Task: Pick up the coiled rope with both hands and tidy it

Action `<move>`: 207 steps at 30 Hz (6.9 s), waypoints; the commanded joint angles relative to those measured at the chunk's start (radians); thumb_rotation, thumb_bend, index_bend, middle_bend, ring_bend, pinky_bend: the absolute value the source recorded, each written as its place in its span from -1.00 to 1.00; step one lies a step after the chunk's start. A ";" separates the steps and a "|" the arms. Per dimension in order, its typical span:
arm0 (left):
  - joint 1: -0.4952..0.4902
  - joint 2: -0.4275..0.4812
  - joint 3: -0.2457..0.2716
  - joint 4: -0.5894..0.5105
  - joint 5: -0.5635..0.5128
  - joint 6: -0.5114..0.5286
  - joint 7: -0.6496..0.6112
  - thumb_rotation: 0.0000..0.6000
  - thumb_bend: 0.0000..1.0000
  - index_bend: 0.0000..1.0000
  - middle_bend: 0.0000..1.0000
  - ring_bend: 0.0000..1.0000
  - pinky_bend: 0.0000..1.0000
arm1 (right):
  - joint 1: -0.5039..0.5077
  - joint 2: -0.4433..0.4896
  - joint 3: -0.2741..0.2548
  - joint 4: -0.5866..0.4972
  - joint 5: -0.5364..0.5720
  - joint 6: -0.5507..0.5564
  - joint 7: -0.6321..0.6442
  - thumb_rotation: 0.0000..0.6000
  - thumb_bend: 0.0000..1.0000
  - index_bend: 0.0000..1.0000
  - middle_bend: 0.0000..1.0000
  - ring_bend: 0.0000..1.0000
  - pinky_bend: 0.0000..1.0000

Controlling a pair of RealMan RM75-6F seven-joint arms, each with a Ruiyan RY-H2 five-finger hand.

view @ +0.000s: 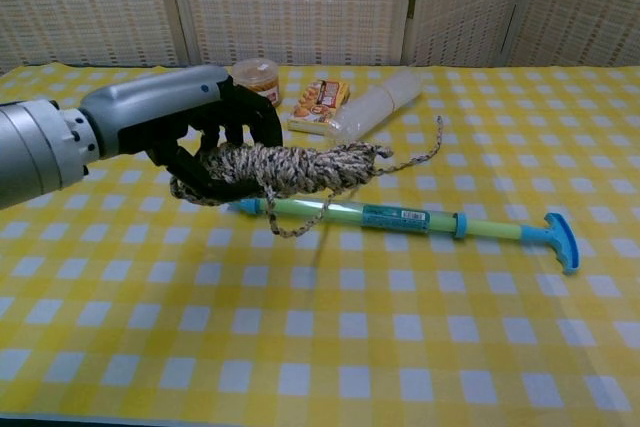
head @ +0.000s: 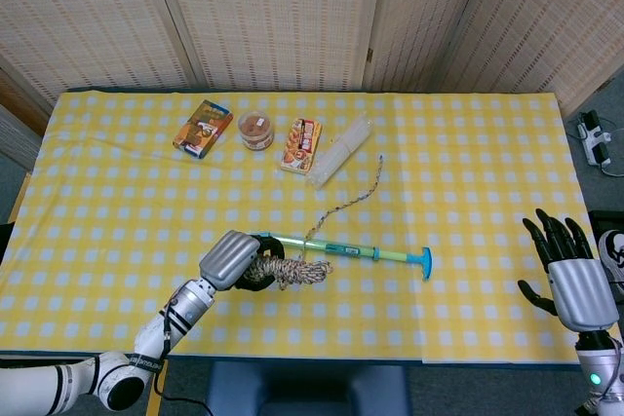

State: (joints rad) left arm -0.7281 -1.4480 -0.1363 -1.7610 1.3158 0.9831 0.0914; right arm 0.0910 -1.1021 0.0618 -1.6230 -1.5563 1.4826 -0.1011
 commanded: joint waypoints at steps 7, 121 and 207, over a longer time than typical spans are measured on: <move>-0.005 0.160 0.125 -0.224 0.209 -0.085 -0.136 1.00 0.04 0.25 0.23 0.16 0.41 | 0.064 -0.005 -0.001 -0.003 -0.029 -0.081 -0.025 1.00 -0.47 -1.00 -1.00 -0.79 -1.00; 0.140 0.062 0.040 -0.039 0.117 0.149 0.032 1.00 0.10 0.27 0.23 0.16 0.41 | 0.738 -0.607 -0.042 0.512 -0.060 -0.581 -0.209 1.00 0.02 0.27 -0.41 -0.46 -0.77; -0.022 -0.053 -0.494 -0.077 -0.968 0.018 0.077 1.00 0.18 0.30 0.36 0.34 0.58 | 0.753 -0.516 0.142 -0.188 0.233 -0.191 -0.506 1.00 0.10 0.37 0.15 0.15 -0.04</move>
State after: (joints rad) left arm -0.7856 -1.5488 -0.5863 -1.8046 0.3902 1.0677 0.2410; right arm 0.8651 -1.6137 0.2312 -1.8270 -1.2923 1.2770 -0.6374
